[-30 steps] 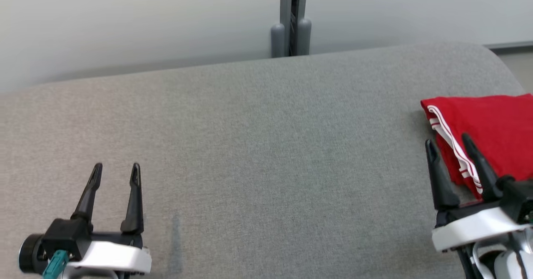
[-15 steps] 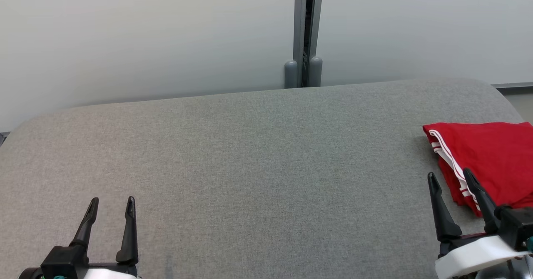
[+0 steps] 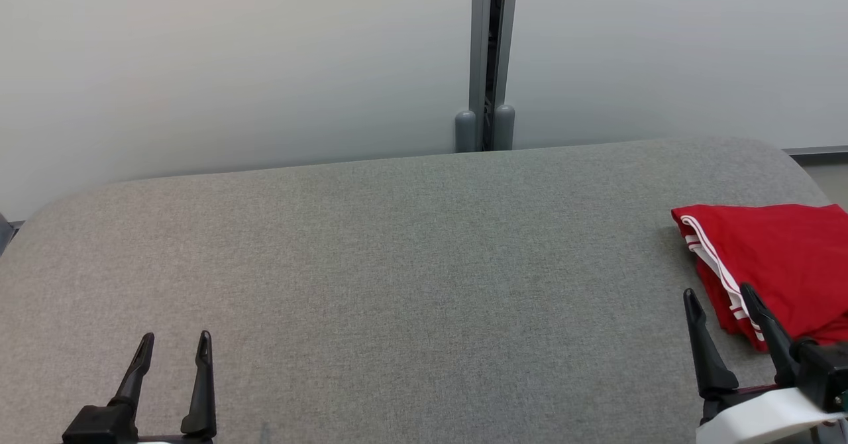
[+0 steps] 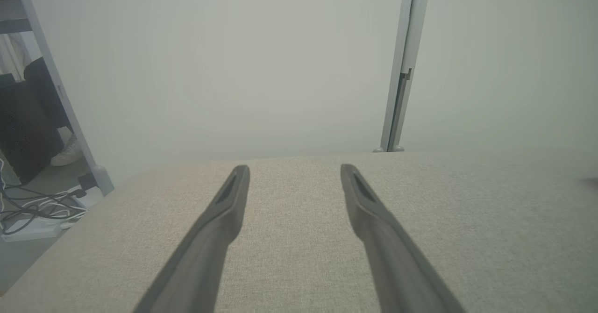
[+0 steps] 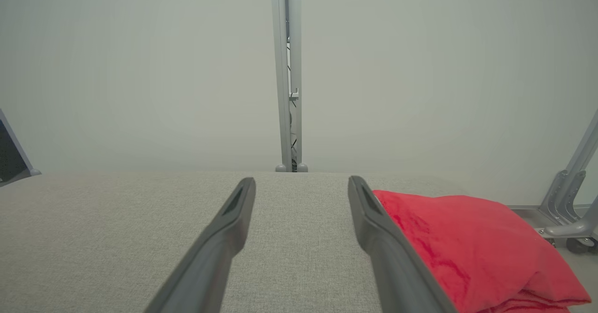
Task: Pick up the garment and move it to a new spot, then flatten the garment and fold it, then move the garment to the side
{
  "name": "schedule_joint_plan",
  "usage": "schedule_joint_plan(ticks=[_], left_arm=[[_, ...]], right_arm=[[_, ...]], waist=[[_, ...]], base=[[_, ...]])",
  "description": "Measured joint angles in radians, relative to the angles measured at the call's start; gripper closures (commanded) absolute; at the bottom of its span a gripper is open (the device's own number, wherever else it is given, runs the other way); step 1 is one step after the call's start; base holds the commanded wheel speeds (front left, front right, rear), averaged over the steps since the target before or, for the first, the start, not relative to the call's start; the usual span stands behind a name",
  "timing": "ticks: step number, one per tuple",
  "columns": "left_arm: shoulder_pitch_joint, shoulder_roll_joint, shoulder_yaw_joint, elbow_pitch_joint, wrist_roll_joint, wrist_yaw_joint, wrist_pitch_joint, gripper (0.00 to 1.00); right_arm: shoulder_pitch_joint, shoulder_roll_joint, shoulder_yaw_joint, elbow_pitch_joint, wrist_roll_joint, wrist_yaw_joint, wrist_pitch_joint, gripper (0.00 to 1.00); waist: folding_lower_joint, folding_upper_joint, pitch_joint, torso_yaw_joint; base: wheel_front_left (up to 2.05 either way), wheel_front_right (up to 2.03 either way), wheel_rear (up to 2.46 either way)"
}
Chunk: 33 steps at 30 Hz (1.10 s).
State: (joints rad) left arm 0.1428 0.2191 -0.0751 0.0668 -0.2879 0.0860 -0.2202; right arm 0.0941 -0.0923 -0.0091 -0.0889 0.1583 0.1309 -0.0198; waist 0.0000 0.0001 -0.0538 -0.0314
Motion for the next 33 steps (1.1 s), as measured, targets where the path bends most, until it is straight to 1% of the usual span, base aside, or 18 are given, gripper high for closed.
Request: schedule_joint_plan(ticks=[25, 26, 30, 33], left_arm=[[0.016, 0.008, -0.011, -0.034, -0.011, 0.026, 0.022, 0.0], [0.017, 0.007, -0.016, -0.031, -0.012, 0.029, 0.024, 1.0], [0.038, -0.019, -0.029, -0.003, -0.019, 0.027, 0.026, 1.0], [0.05, -0.022, -0.035, -0.012, -0.068, 0.02, 0.026, 1.0]], right_arm=[[0.013, 0.009, -0.003, -0.013, 0.0, 0.0, 0.01, 0.0], [0.015, 0.012, -0.006, -0.01, 0.0, 0.0, 0.01, 1.0], [0.039, 0.025, -0.001, 0.019, 0.011, 0.0, 0.011, 1.0], [0.053, 0.023, -0.002, 0.015, 0.074, 0.0, 0.011, 1.0]], waist=[[0.0, 0.0, 0.009, 0.001], [0.0, 0.0, 0.011, 0.003], [0.0, 0.0, 0.012, 0.004], [0.0, 0.0, 0.013, 0.004]], base=[[0.0, 0.0, 0.0], [0.0, 0.0, 0.0], [0.0, 0.0, 0.0], [0.0, 0.0, 0.0]])
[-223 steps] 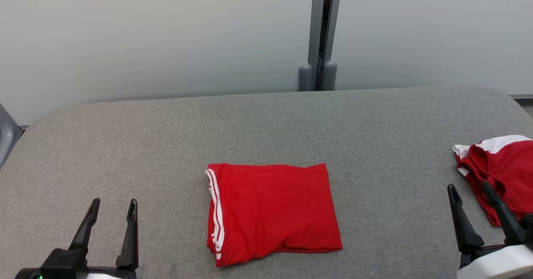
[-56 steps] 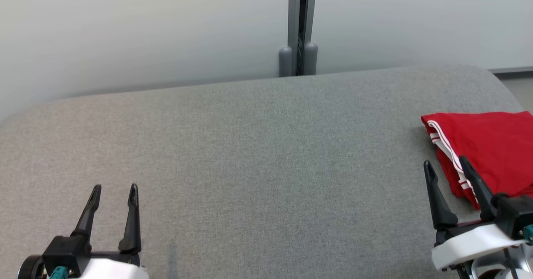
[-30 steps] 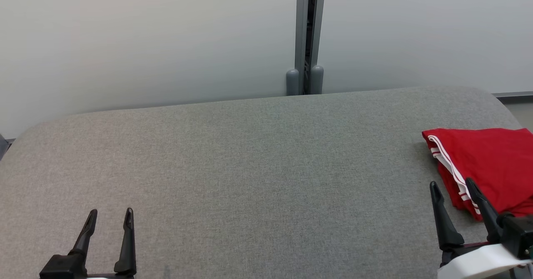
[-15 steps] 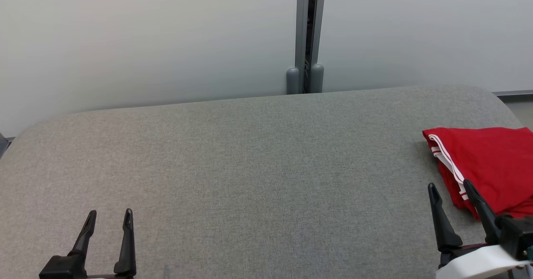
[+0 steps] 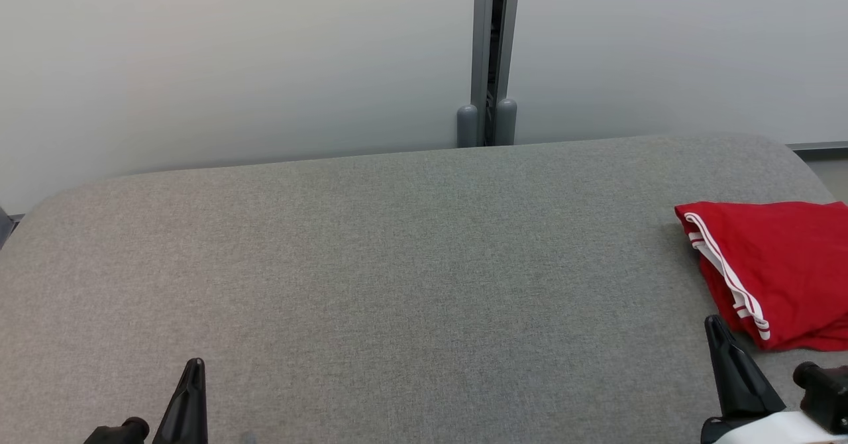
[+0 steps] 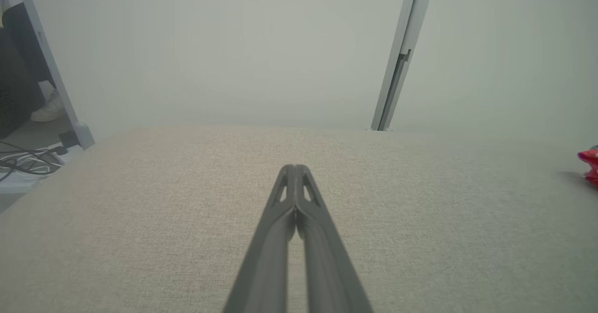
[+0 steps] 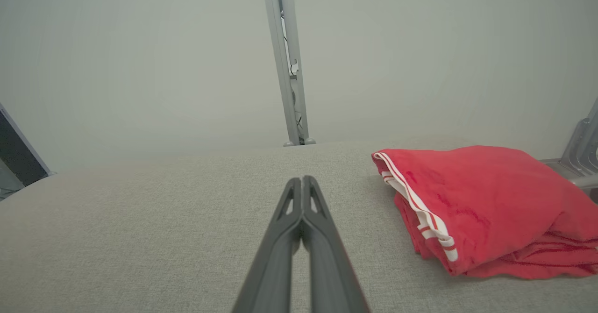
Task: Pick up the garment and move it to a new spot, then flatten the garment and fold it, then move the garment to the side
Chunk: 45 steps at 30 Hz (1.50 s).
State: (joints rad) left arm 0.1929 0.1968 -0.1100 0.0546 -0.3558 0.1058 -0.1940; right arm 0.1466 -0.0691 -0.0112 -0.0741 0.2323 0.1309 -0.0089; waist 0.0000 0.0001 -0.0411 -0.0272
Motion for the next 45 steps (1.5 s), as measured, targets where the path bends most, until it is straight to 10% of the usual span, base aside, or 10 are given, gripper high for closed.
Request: schedule_joint_plan(ticks=[45], left_arm=[[0.13, -0.054, -0.038, -0.19, -0.621, -0.118, 0.023, 1.0]], right_arm=[[0.142, 0.009, -0.174, -0.082, 0.774, 0.0, 0.189, 1.0]], waist=[[0.0, 0.0, 0.016, 0.01]], base=[[0.0, 0.0, 0.0]])
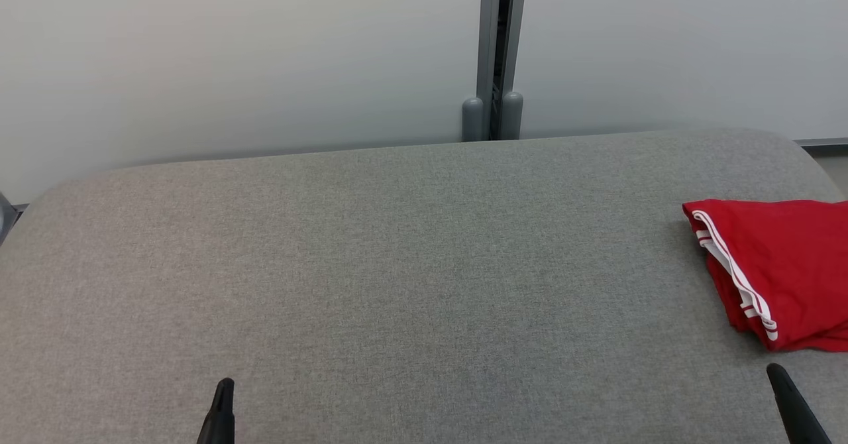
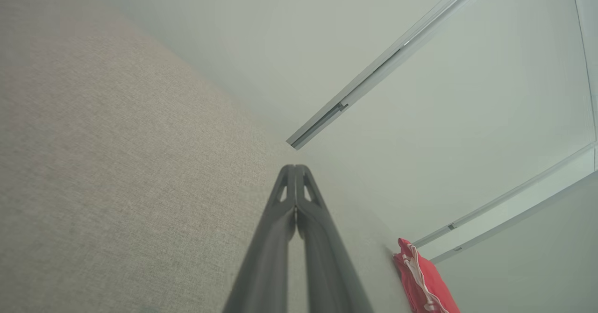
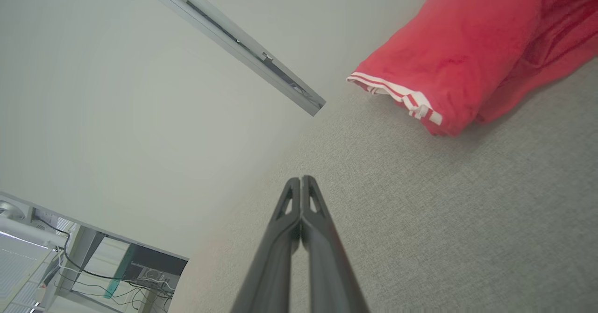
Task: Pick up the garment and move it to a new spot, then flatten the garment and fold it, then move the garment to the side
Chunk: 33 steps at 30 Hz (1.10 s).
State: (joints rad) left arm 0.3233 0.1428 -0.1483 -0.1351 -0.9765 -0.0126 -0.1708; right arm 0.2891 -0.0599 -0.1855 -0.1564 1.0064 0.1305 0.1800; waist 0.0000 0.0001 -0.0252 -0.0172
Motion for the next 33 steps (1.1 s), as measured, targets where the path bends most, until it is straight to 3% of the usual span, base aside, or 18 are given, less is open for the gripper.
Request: schedule_joint_plan(ticks=[33], left_arm=[[0.071, -0.031, -0.019, -0.098, -0.311, -0.059, 0.013, 1.0]], right_arm=[[0.07, 0.007, -0.084, -0.048, 0.394, 0.0, 0.088, 1.0]], waist=[[0.0, 0.0, 0.012, 0.007]], base=[[0.0, 0.0, 0.0]])
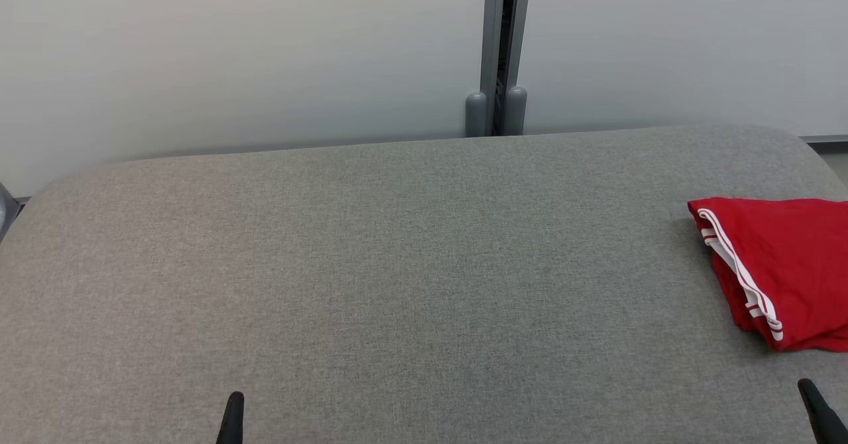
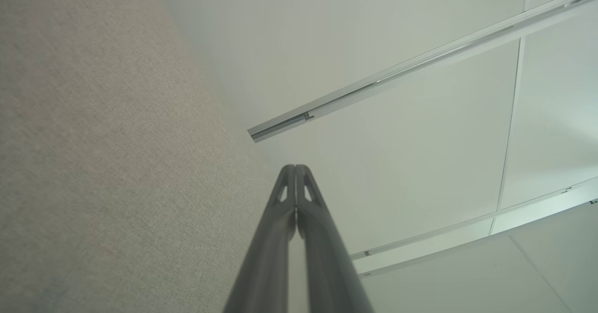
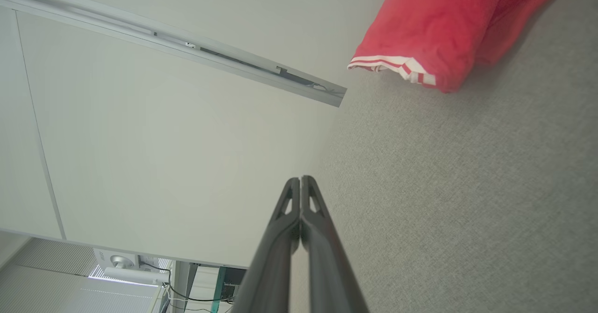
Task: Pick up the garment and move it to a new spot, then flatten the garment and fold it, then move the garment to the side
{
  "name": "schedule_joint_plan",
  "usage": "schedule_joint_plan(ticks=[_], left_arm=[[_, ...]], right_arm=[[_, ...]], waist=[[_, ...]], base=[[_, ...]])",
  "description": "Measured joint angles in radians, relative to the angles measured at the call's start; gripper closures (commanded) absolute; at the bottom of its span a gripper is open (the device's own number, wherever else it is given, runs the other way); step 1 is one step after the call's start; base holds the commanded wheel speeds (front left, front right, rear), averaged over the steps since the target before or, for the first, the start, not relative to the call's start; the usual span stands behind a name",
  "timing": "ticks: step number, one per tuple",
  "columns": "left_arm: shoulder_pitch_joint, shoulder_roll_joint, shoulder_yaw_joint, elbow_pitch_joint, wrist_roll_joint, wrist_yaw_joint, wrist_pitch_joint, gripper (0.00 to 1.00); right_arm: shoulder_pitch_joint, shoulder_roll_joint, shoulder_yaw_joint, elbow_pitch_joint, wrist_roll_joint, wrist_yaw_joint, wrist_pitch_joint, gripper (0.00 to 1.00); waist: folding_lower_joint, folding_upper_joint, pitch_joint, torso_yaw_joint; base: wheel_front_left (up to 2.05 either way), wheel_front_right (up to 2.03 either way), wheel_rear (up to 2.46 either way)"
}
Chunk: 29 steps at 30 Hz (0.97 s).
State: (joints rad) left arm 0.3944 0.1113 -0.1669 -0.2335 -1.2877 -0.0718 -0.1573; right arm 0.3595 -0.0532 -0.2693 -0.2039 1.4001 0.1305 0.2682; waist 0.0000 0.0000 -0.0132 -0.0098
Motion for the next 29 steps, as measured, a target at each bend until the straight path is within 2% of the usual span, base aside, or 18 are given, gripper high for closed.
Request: schedule_joint_plan(ticks=[29], left_arm=[[0.048, -0.023, -0.011, -0.065, -0.207, -0.042, 0.012, 1.0]], right_arm=[[0.056, 0.003, -0.053, -0.031, 0.265, 0.0, 0.059, 1.0]], waist=[[0.0, 0.0, 0.011, 0.007]], base=[[0.0, 0.0, 0.0]])
